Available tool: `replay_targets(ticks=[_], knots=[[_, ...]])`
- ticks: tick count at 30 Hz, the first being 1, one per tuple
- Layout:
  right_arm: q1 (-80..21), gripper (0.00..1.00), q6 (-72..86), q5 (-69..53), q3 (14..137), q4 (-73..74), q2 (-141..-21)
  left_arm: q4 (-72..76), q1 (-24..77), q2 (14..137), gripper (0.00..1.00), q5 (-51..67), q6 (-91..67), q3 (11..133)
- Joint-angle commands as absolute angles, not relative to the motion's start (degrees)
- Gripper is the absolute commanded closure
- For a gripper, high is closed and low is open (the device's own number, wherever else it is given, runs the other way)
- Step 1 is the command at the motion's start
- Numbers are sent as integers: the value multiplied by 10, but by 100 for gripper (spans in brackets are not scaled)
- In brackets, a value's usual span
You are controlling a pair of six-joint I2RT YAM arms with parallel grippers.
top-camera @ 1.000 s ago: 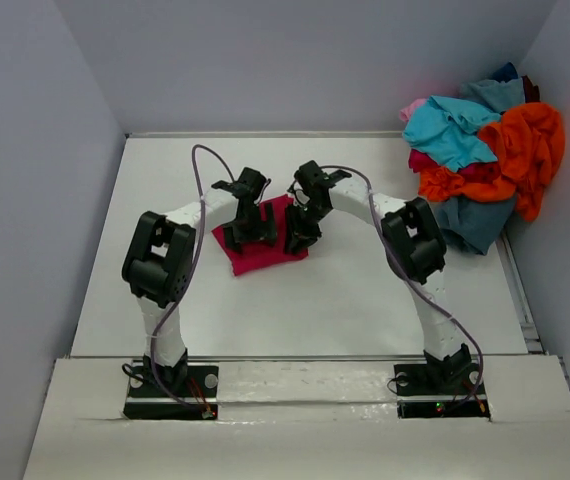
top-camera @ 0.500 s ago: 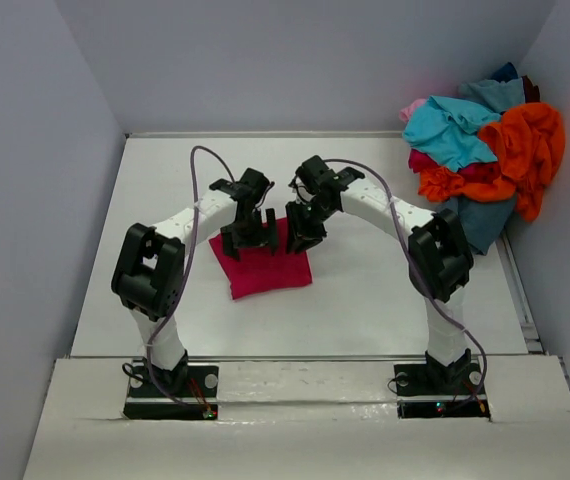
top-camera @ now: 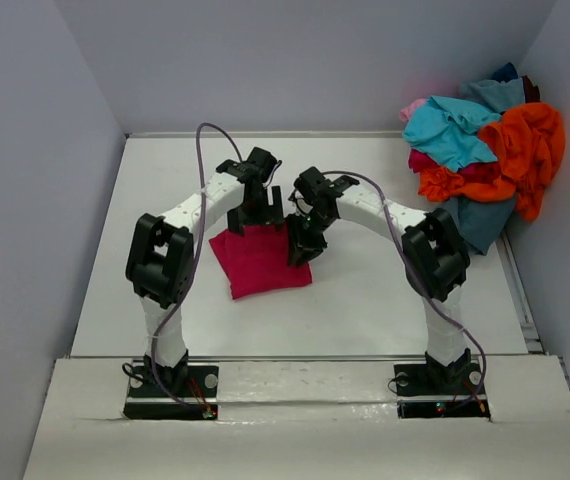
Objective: Fold and stack the t-shirts
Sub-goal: Fold the tshirt
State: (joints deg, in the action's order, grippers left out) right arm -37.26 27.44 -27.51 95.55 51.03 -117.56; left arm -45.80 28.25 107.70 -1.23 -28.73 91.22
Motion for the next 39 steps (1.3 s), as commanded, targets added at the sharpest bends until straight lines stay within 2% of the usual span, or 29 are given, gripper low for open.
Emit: replay_targets(ticks=[1, 18, 33, 39], knots=[[-381, 63, 272, -303, 940, 515, -1184, -466, 279, 1122, 2, -17, -266, 924], [-387, 62, 279, -325, 901, 476, -1242, -464, 263, 1198, 3, -13, -232, 931], [-381, 57, 301, -263, 967, 506, -1303, -454, 241, 1159, 3, -4, -225, 875], [-342, 57, 311, -243, 973, 512, -1303, -446, 229, 1137, 3, 25, -222, 841]])
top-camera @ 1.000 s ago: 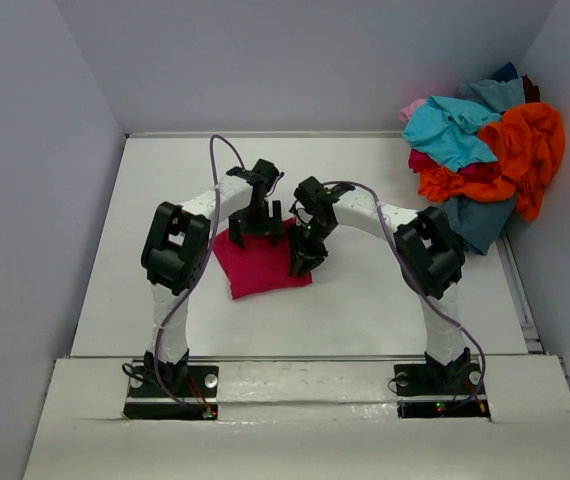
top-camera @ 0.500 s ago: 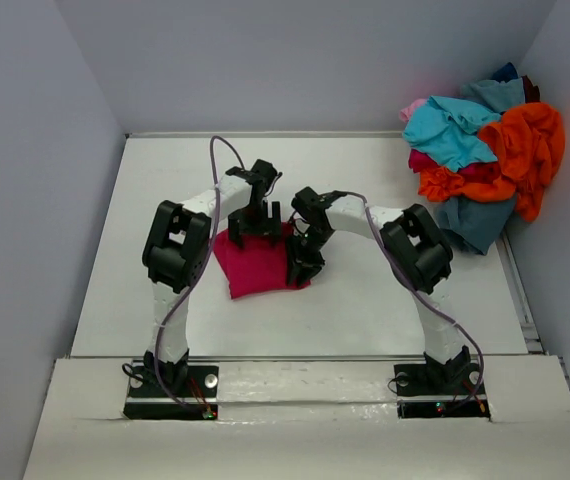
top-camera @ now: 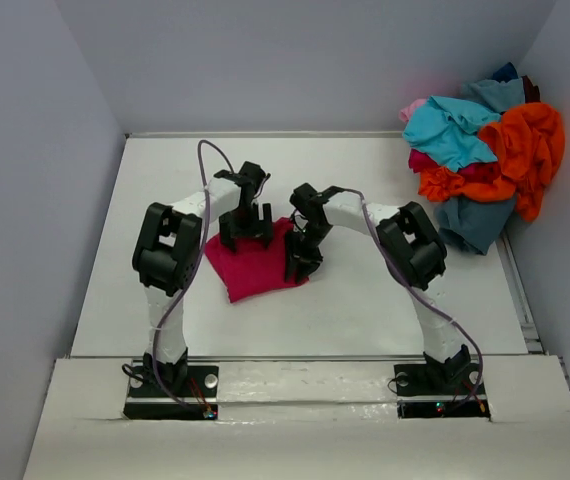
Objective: Fold and stack the t-shirts
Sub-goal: Fold the tshirt
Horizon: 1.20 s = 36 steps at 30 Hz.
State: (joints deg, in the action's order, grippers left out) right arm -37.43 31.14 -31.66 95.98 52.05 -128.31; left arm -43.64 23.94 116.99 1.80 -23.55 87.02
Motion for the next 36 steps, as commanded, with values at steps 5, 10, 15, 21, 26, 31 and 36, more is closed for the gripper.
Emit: replay_targets(ticks=[5, 10, 15, 21, 26, 31, 36], knots=[[-316, 57, 316, -229, 1001, 521, -1308, -443, 229, 1119, 3, 40, -225, 830], [-297, 57, 316, -227, 1088, 560, -1345, -442, 229, 1100, 3, 57, -224, 816], [-297, 57, 304, -217, 1213, 621, -1406, -439, 229, 1076, 3, 89, -208, 788], [-279, 57, 289, -215, 1370, 663, -1489, -433, 249, 1049, 4, 143, -192, 757], [-261, 56, 283, -219, 1369, 624, -1476, -420, 259, 1027, 4, 185, -201, 749], [-261, 56, 275, -202, 1340, 607, -1424, -434, 259, 1008, 3, 162, -214, 794], [-261, 56, 267, -194, 1305, 610, -1375, -473, 259, 990, 3, 106, -231, 855]])
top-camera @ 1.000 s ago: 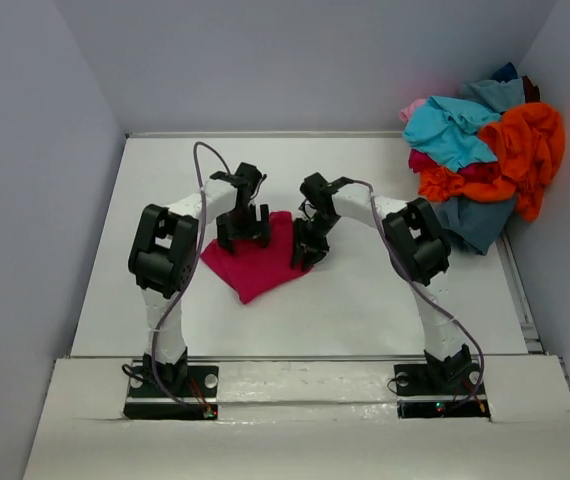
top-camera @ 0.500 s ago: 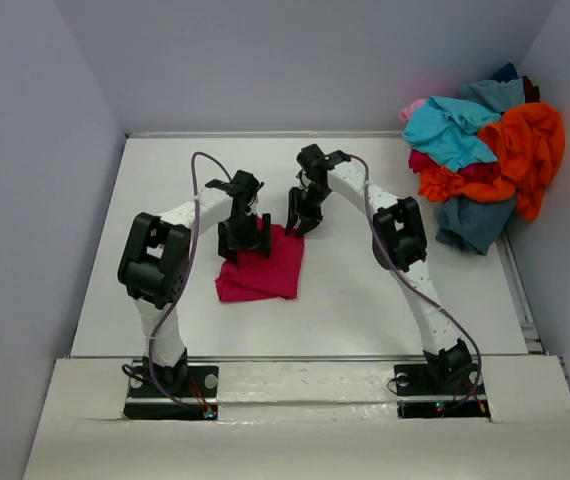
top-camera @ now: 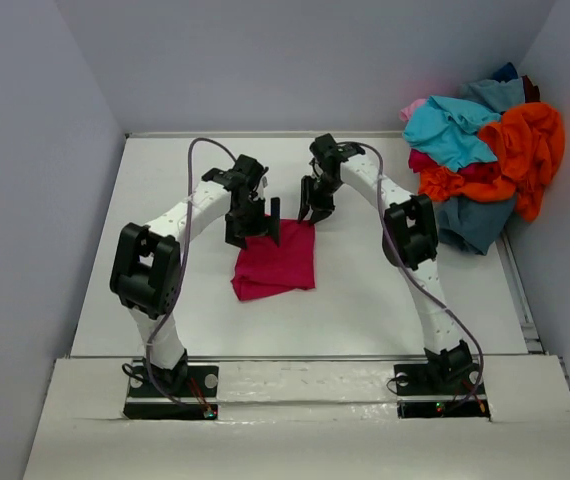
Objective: Fold and stack the t-shirts
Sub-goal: Fold the tshirt
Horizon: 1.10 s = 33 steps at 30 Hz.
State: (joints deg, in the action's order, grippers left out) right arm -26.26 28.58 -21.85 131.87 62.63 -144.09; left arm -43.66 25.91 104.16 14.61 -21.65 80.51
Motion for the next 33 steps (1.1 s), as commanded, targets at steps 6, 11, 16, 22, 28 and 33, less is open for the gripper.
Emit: replay_targets(ticks=[6, 11, 16, 22, 28, 33], knots=[[-261, 56, 265, -221, 1245, 609, -1307, -464, 236, 974, 2, 53, -262, 854], [-261, 56, 269, -253, 1178, 603, -1251, -437, 198, 983, 2, 57, -267, 817], [-279, 56, 270, -276, 1105, 587, -1219, -414, 176, 1001, 2, 80, -267, 796], [-307, 56, 266, -300, 1042, 565, -1214, -374, 163, 1028, 2, 114, -261, 766], [-329, 56, 262, -309, 1063, 572, -1247, -376, 163, 1062, 3, 120, -243, 781], [-329, 56, 270, -314, 1072, 566, -1265, -394, 163, 1084, 3, 114, -235, 796]])
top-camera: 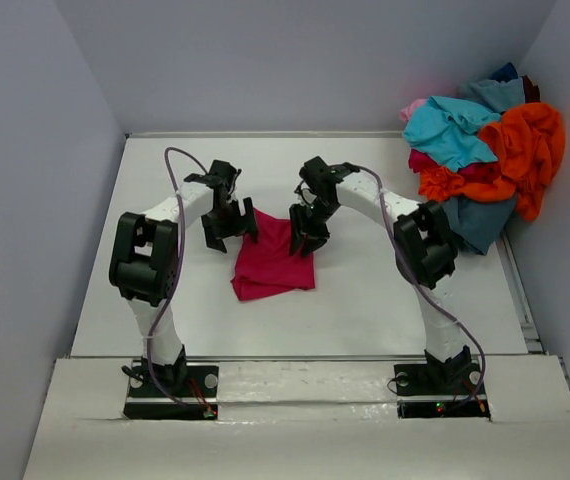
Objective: Fold and stack the t-shirts
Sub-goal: Fold the tshirt
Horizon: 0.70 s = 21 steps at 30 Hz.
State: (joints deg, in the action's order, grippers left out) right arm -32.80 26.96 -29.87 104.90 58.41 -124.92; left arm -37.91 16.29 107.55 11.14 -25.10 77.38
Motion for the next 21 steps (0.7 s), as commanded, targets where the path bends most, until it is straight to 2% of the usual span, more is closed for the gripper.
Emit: replay_targets(ticks=[1, 21], knots=[[-329, 56, 272, -316, 1070, 563, -1267, -396, 163, 1090, 3, 112, -234, 800], [-339, 55, 275, -326, 940, 497, -1277, -397, 115, 1102, 3, 121, -272, 771]])
